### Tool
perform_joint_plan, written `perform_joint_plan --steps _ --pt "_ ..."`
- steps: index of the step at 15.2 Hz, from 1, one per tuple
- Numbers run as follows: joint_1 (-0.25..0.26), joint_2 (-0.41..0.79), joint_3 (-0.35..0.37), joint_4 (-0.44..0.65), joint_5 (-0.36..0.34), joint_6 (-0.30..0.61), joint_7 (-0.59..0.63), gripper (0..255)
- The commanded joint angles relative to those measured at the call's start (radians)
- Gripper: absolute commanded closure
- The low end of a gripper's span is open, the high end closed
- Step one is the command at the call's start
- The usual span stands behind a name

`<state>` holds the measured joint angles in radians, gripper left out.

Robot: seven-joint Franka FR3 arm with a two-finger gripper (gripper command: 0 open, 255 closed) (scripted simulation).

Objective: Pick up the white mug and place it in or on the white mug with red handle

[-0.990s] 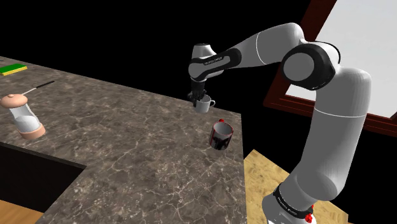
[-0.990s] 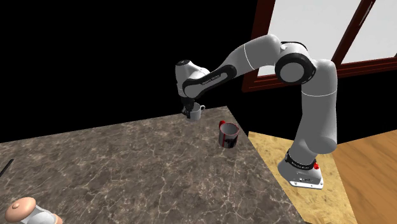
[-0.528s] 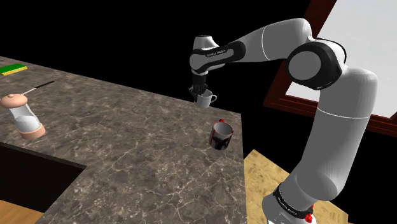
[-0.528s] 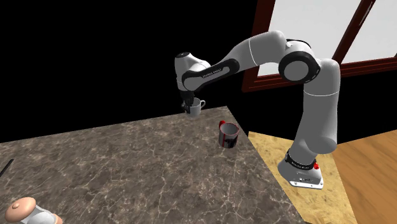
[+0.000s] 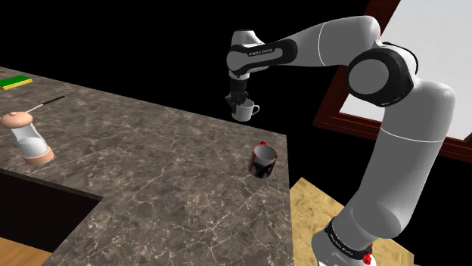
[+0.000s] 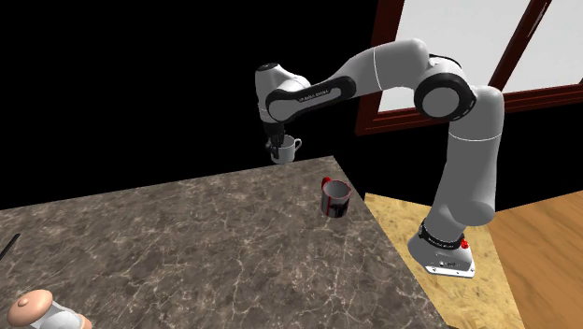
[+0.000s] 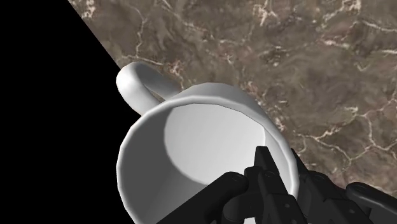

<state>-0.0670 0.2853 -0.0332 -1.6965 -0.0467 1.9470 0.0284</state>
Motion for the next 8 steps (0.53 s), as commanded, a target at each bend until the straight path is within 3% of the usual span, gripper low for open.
perform_joint_plan --steps 1,8 --pt "0.000 -0.007 0.000 0.019 0.000 -0.025 -0.001 255" --pt "0.001 -0.022 0.000 0.091 0.001 -0.114 -0.005 255"
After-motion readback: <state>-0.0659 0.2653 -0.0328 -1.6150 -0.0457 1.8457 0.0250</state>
